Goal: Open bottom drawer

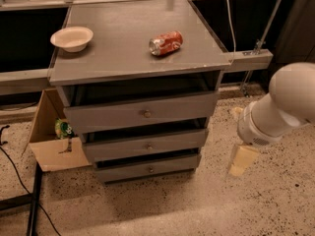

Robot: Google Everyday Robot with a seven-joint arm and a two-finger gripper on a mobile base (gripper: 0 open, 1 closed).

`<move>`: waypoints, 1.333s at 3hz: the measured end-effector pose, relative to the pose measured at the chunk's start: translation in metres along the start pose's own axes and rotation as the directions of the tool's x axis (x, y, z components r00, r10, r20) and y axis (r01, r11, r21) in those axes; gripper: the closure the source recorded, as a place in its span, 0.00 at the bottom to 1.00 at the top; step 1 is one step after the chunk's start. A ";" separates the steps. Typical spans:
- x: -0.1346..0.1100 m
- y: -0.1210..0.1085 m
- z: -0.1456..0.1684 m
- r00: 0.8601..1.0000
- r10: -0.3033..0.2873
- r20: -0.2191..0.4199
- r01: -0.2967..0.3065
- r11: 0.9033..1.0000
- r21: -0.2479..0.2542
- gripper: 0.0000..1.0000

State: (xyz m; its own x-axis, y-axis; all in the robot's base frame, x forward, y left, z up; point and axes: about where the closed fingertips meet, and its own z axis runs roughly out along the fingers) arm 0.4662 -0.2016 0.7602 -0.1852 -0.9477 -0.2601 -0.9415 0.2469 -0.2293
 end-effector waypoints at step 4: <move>0.047 0.016 0.236 0.990 0.065 0.125 -0.054 0.995 -0.084 0.00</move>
Offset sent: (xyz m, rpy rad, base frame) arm 0.0432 -0.0040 -0.1743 0.1298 0.0166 -0.0196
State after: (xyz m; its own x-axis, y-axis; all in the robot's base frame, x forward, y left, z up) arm 0.5089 -0.1940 0.5229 -0.2091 -0.8969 -0.3896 -0.9504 0.2802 -0.1348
